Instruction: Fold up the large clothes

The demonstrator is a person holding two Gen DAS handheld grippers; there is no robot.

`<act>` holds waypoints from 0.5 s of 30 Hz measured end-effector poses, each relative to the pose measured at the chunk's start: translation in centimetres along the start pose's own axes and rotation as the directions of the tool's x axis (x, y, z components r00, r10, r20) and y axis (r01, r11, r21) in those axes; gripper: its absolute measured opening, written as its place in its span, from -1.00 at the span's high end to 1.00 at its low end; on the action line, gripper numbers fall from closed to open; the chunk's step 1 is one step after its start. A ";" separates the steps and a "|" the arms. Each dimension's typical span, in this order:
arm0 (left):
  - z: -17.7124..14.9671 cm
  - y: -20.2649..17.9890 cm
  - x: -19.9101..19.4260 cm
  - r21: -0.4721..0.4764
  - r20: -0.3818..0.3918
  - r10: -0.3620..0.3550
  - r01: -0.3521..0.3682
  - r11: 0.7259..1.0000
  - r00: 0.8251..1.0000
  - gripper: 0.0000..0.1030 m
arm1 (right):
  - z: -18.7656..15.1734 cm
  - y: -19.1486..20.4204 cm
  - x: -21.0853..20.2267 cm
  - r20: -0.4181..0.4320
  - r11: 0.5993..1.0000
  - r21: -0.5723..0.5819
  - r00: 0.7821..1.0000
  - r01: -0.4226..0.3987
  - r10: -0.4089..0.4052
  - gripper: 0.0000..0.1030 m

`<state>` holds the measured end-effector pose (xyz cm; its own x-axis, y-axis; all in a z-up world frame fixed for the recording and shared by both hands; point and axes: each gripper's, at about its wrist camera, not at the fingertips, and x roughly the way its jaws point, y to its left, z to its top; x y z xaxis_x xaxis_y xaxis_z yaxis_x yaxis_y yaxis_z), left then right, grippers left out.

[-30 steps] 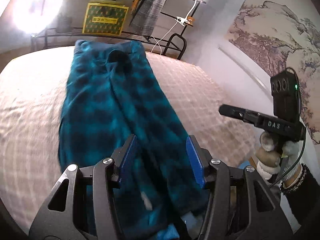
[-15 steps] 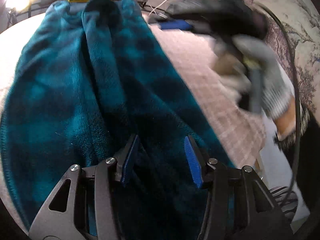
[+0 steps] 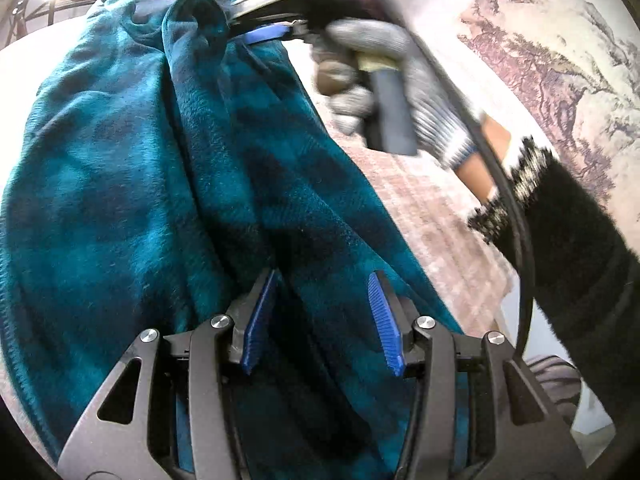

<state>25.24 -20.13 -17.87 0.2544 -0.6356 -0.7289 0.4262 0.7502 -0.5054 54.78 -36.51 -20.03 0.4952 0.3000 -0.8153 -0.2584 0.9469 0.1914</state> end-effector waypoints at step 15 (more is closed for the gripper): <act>-5.1 -1.3 -9.6 -0.047 0.127 -0.030 0.037 0.998 0.991 0.06 | -17.5 5.3 -22.0 0.093 0.992 0.032 0.989 -0.121 0.118 0.28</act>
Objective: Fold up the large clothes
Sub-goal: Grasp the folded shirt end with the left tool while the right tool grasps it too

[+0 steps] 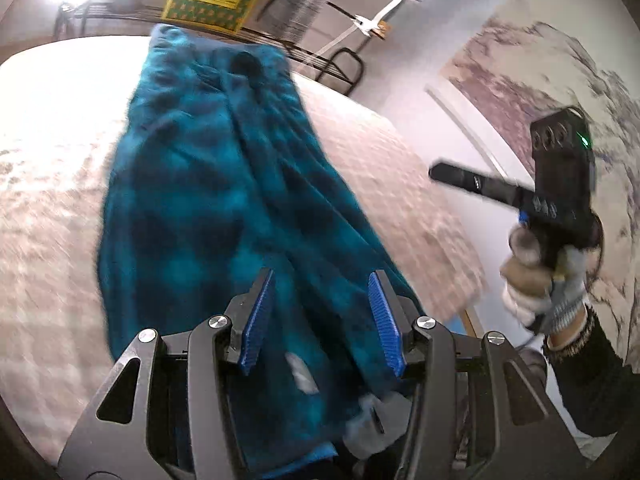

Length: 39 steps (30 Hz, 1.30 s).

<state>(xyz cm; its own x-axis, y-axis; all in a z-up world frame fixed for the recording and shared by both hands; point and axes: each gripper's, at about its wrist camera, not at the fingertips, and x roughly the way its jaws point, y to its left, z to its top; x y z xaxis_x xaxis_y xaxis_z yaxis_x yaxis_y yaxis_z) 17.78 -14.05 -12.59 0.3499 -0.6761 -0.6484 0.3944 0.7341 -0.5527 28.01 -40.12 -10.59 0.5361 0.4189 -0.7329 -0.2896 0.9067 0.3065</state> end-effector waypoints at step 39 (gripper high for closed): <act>-6.6 -3.8 -2.4 0.047 0.042 0.199 -0.201 0.978 0.979 0.86 | -14.8 1.3 -1.8 0.045 0.999 0.048 0.999 -0.004 0.002 0.48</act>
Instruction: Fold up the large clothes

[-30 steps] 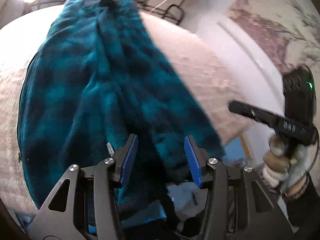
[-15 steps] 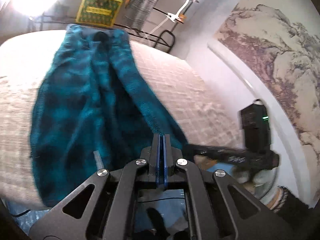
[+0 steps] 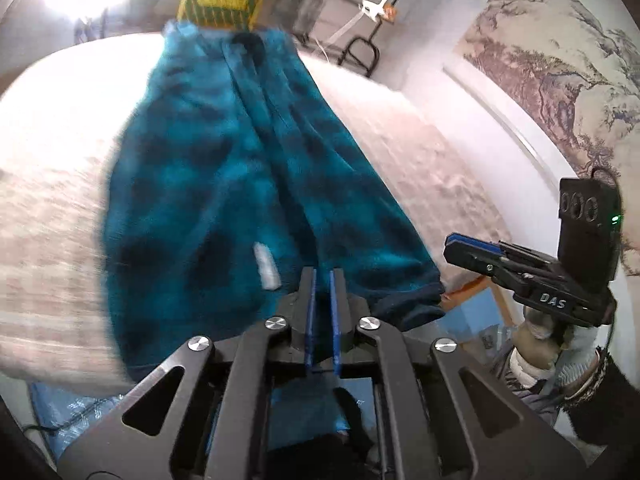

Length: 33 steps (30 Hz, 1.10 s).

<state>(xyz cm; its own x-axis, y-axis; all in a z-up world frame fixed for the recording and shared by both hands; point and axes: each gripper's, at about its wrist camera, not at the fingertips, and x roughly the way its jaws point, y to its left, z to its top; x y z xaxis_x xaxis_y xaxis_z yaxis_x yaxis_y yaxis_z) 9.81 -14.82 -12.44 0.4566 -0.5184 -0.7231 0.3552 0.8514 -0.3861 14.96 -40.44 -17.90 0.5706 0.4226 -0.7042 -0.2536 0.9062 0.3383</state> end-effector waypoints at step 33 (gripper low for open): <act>-3.5 10.3 1.2 -0.335 -0.091 -0.111 0.074 0.939 0.990 0.51 | -2.3 -4.7 7.4 -0.165 0.892 0.343 0.916 -0.294 0.366 0.45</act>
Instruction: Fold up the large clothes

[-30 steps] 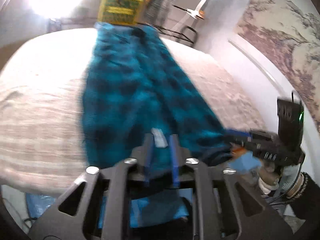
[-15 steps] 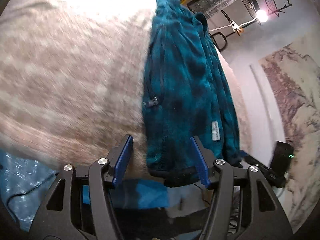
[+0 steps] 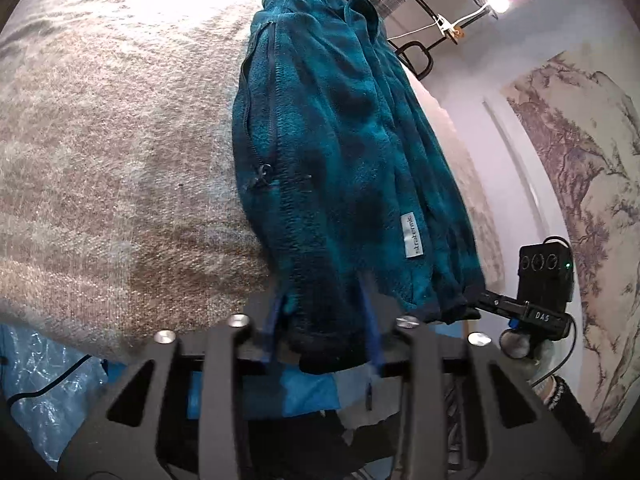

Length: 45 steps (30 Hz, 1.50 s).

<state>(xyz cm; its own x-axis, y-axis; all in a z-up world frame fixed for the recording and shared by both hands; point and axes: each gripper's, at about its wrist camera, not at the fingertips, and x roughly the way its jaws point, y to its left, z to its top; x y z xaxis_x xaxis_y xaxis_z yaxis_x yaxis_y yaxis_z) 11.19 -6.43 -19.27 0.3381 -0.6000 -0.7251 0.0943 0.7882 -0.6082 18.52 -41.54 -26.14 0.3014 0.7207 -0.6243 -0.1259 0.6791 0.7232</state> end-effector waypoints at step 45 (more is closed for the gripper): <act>30.8 2.3 8.9 -0.271 0.056 -0.033 0.047 0.961 0.998 0.79 | 32.0 -1.0 6.6 0.231 0.969 0.242 0.968 0.044 -0.101 0.65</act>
<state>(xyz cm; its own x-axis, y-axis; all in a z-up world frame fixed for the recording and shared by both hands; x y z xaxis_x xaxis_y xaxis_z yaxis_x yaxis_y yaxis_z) 43.25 -5.75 -17.15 0.3868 -0.6173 -0.6851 -0.1472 0.6920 -0.7067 50.90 -41.91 -21.54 0.5224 0.5968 -0.6091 0.1194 0.6560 0.7452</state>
